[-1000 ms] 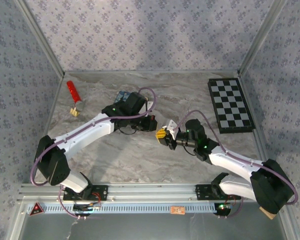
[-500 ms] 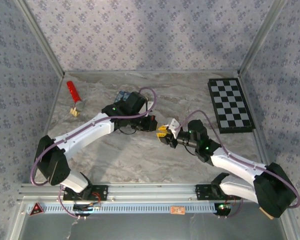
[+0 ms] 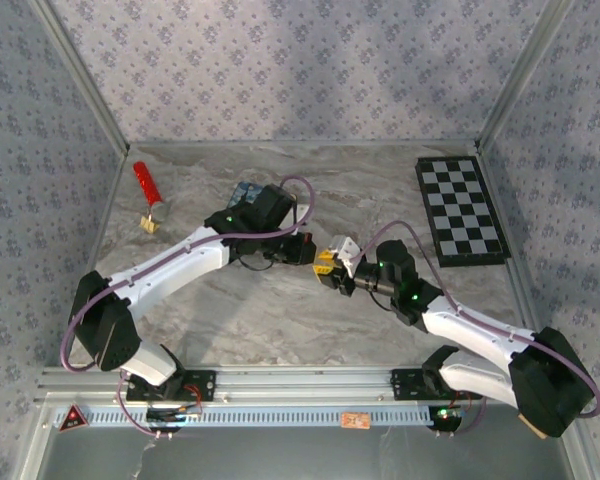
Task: Unlock a padlock with a key
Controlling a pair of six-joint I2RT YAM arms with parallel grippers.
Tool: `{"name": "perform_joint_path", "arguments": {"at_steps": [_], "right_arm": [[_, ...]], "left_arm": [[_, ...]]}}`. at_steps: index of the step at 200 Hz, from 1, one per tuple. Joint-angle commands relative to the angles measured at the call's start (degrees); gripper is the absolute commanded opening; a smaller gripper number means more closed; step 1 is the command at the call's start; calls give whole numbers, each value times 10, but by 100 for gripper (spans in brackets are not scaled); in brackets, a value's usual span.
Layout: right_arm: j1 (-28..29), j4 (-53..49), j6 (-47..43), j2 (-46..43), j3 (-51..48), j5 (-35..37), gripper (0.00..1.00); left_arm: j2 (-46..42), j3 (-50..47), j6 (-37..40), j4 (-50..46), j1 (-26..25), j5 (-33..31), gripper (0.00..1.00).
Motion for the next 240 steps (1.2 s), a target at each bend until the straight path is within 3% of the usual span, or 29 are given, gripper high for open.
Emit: {"name": "perform_joint_path", "arguments": {"at_steps": [1, 43, 101, 119, 139, 161, 192, 240], "right_arm": [[4, -3, -11, 5, 2, -8, 32], [6, -9, -16, 12, 2, -7, 25], [9, -8, -16, 3, 1, -3, 1], [6, 14, -4, -11, -13, 11, 0], [-16, 56, 27, -40, -37, 13, 0], [-43, 97, 71, -81, -52, -8, 0], [-62, 151, 151, -134, -54, -35, 0], [-50, 238, 251, -155, -51, -47, 0]], "left_arm": [[1, 19, 6, -6, -4, 12, 0], [0, 19, 5, -3, -6, 12, 0], [-1, 15, 9, 0, -6, 12, 0], [-15, 6, 19, 11, -5, 8, 14], [-81, -47, 43, 73, 9, -9, 44], [-168, -140, 83, 194, 50, 39, 55], [-224, -214, 190, 308, 47, 119, 54], [-223, -254, 243, 448, 47, 205, 44]]}}
